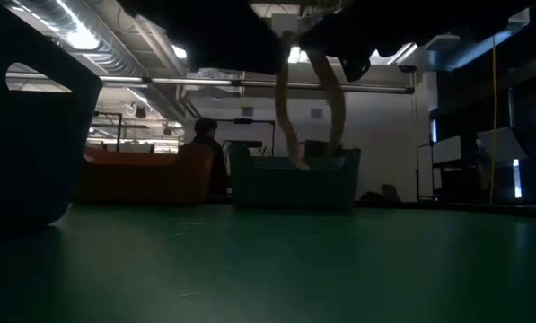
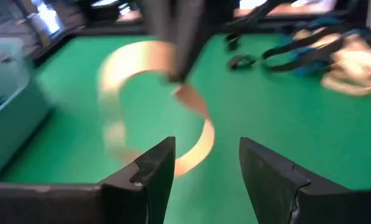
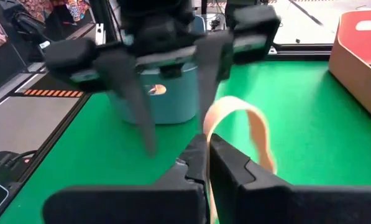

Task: Sort rubber bands into baskets
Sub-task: Put the white rubber band into the blue bin

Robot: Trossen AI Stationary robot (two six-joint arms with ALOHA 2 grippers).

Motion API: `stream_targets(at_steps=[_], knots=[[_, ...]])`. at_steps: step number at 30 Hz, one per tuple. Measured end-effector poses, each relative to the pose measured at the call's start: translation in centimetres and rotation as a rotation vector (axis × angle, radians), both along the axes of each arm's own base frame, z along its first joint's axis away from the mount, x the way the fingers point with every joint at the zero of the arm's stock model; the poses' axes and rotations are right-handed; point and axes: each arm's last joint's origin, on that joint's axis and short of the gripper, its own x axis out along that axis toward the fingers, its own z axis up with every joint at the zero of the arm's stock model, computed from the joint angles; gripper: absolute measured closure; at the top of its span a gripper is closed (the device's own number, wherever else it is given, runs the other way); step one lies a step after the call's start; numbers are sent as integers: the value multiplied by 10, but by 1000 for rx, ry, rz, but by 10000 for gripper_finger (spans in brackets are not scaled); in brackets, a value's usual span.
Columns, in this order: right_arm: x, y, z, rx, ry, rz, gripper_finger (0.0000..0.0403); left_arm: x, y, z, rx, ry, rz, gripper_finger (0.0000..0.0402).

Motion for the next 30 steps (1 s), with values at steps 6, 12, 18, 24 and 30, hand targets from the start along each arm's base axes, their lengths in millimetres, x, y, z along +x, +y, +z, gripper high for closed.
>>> stream_targets(at_steps=[6, 12, 18, 24, 30], knots=[[0, 0, 0, 5, 2, 14, 391, -12, 10, 19, 5, -7, 89, 226], [0, 1, 1, 17, -4, 48, 391, -5, 20, 12, -2, 5, 109, 226], [0, 1, 2, 7, -22, 55, 391, 13, 21, 9, -77, -91, 25, 226], [2, 2, 10, 9, -101, 57, 391, 23, 20, 5, -93, -164, -18, 226], [7, 2, 7, -9, -134, 50, 391, 27, 20, 4, -113, -207, -18, 226]])
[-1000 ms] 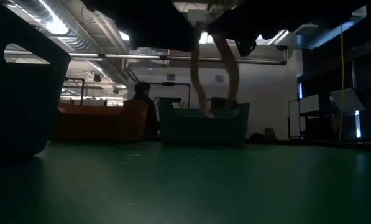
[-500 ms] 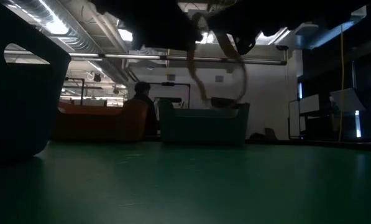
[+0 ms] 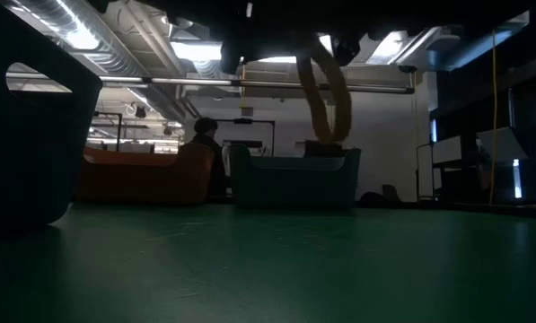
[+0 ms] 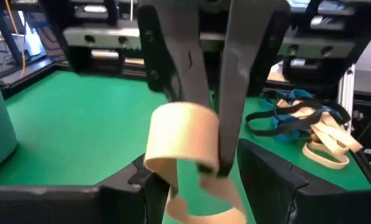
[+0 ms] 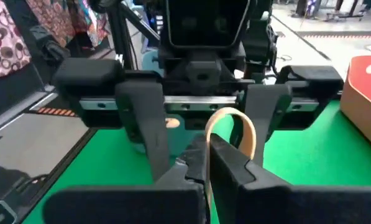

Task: Sort rubber bands into baskets
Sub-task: Put the white rubber band into the blue bin

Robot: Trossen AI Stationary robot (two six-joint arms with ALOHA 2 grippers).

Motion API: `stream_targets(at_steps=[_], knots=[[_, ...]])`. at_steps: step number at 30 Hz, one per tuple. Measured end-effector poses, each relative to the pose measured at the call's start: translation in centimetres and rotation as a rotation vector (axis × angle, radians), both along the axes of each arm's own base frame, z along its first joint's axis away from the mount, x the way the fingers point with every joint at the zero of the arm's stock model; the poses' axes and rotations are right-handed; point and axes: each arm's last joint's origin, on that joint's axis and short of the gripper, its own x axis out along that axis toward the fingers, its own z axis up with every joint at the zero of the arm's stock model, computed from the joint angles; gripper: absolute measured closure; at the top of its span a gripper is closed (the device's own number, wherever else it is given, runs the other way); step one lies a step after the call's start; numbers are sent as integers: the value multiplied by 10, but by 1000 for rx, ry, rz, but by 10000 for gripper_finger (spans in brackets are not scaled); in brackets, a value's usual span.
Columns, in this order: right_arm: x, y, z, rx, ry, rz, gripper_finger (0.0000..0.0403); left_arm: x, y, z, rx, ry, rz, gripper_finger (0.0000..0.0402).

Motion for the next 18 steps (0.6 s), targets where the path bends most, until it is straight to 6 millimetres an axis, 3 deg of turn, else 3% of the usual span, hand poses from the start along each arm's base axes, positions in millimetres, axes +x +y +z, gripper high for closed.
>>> stream_targets(at_steps=[5, 14, 18], knots=[[7, 1, -10, -1, -4, -11, 391, -1, -1, -1, 21, 14, -10, 248], [7, 2, -6, 39, -39, 0, 391, -3, -3, -7, 77, 84, -36, 388], [7, 2, -5, 70, -35, 5, 383, -4, -6, -7, 93, 87, -49, 388]])
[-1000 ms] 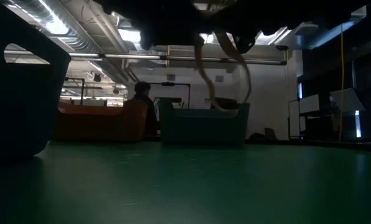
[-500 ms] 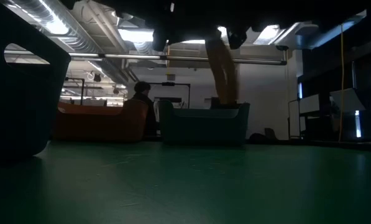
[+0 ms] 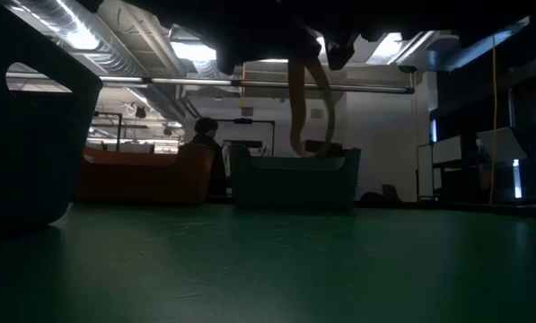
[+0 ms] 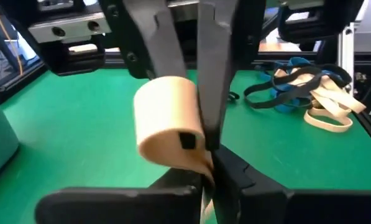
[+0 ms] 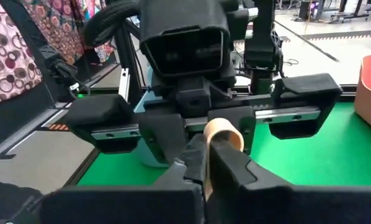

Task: Sort rubber bands into baskets
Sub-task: Put the white rubber band into the blue bin

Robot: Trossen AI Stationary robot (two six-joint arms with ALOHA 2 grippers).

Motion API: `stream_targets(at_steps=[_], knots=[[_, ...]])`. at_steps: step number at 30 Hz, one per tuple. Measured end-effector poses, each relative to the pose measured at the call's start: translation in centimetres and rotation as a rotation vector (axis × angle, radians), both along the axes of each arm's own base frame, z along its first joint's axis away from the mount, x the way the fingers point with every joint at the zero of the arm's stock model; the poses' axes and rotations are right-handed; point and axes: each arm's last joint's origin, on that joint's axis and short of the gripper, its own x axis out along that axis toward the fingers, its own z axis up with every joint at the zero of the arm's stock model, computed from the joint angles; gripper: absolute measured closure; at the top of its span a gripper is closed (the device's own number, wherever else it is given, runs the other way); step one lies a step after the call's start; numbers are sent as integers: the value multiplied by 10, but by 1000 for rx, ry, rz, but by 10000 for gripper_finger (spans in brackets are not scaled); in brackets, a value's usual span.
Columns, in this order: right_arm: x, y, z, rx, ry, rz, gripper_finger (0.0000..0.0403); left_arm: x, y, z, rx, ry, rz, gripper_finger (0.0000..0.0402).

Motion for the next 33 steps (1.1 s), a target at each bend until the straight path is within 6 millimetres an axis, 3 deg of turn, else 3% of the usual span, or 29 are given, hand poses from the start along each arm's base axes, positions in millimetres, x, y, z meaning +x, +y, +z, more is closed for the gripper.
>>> stream_targets(at_steps=[7, 14, 20, 27, 33], knots=[[0, 0, 0, 22, 1, 5, 287, -5, -5, -1, 43, 47, -28, 396], [-3, 3, 1, 37, 33, 110, 214, -32, -18, 16, 79, 149, -89, 397], [-4, 3, -2, 58, 70, 122, 203, -75, -26, 42, 61, 258, -138, 388], [-4, 3, -3, 56, 79, 117, 205, -129, -24, 79, -84, 277, -145, 397], [-4, 3, -4, 53, 88, 112, 205, -167, -17, 95, -355, 390, -218, 389]])
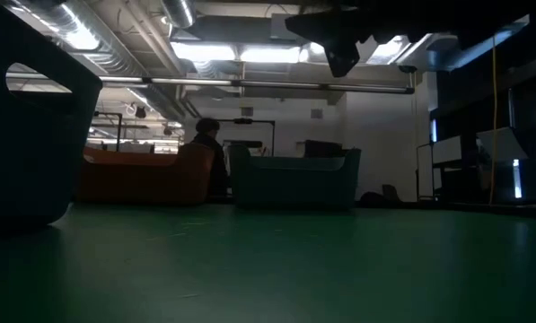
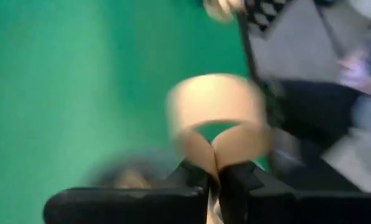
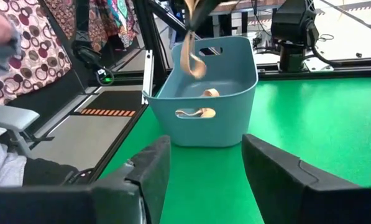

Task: Sort rubber bands into baskets
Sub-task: Put the white rubber band into the blue bin, then put the small black rubber band into the orange bin

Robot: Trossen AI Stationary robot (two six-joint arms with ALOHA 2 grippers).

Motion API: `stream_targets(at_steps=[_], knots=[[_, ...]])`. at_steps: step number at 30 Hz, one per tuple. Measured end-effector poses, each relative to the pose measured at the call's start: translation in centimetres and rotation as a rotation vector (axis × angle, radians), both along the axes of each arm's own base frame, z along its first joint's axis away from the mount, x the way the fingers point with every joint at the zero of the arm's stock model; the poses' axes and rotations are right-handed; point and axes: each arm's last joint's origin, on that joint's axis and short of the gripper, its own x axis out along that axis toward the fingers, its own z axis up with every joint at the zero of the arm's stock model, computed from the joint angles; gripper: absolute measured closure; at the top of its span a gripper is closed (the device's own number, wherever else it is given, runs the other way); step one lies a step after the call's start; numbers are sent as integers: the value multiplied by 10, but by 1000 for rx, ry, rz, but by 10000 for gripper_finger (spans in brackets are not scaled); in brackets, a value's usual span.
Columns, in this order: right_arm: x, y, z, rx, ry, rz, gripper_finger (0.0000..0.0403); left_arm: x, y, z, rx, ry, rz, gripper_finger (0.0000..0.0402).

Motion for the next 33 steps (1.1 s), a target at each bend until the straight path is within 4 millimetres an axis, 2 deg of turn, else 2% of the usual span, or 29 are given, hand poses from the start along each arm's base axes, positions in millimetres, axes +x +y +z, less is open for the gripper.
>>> stream_targets(at_steps=[4, 10, 16, 23, 29, 31, 33], knots=[[0, 0, -1, -6, 5, 0, 205, -20, -1, -3, -179, 194, 29, 388], [0, 0, -1, -15, 11, 1, 205, -30, -6, -23, -181, 336, 125, 391], [-1, 0, -5, -22, 52, 0, 205, -33, -6, -42, -172, 404, 177, 365], [-1, -1, -6, -24, 64, -1, 205, -31, 1, -41, -205, 437, 213, 300], [-2, -1, -8, -26, 80, -2, 205, -29, 9, -36, -363, 576, 160, 261], [-2, -1, -8, -25, 80, -2, 205, -28, 13, -33, -351, 525, 190, 258], [-2, -1, -8, -25, 79, -2, 205, -25, 15, -31, -267, 407, 212, 257]])
